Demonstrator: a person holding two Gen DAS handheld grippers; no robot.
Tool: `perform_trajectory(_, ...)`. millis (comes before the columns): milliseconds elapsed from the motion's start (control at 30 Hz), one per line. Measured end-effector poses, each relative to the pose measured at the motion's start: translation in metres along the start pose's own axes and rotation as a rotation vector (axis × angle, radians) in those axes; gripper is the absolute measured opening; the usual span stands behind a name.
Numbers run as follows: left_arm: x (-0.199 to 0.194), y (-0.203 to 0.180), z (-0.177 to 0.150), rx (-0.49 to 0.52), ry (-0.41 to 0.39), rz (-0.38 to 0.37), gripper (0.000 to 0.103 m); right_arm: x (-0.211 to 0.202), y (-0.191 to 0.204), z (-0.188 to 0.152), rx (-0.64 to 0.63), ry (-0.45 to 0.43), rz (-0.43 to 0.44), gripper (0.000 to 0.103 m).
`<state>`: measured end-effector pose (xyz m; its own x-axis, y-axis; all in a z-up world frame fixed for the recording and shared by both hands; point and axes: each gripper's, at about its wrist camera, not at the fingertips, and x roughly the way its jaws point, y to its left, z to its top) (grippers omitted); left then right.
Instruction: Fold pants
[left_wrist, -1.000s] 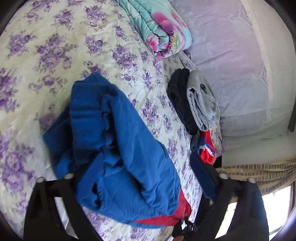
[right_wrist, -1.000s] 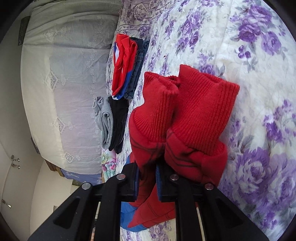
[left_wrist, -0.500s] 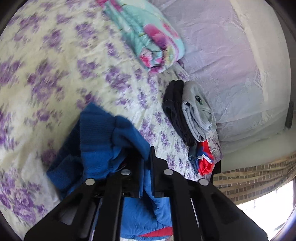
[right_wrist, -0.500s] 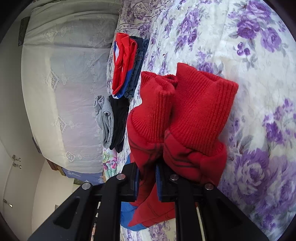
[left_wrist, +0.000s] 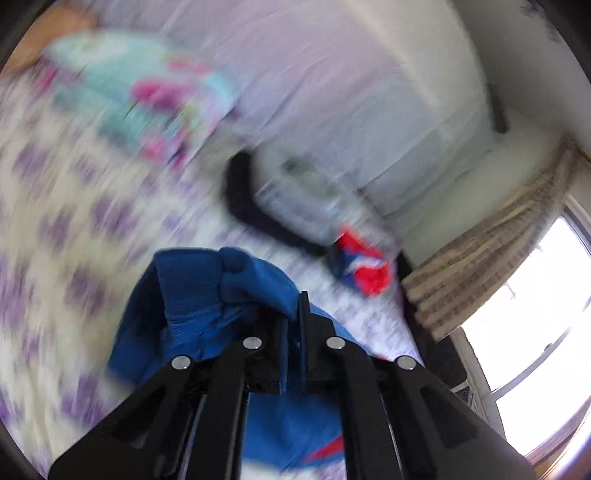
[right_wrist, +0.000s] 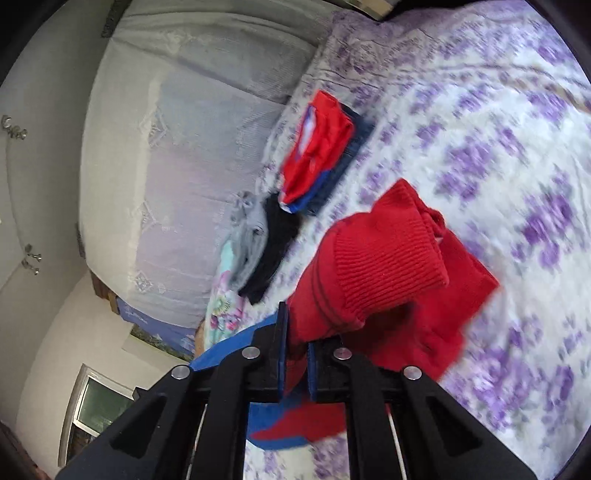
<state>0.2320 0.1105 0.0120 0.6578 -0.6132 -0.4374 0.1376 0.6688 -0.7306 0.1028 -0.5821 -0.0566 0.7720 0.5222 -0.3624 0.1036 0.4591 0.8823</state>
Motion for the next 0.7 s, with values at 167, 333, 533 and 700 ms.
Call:
perform_trajectory(167, 0.001, 0.056, -0.036, -0.097, 0.059, -0.017, 0.004, -0.022, -0.03, -0.017, 0.074, -0.03, 0.0, 0.008)
perform_trajectory(333, 0.003, 0.045, -0.028, -0.032, 0.09, -0.016, 0.004, -0.04, -0.015, -0.02, 0.028, -0.069, 0.026, 0.008)
perform_trajectory(533, 0.017, 0.117, -0.041, -0.376, 0.182, -0.101, 0.011, -0.044, -0.034, -0.028, 0.11, -0.033, 0.035, 0.012)
perform_trajectory(700, 0.009, 0.092, -0.034, -0.26, 0.135, -0.042, 0.026, -0.036, -0.03, -0.032, 0.132, -0.027, 0.048, 0.04)
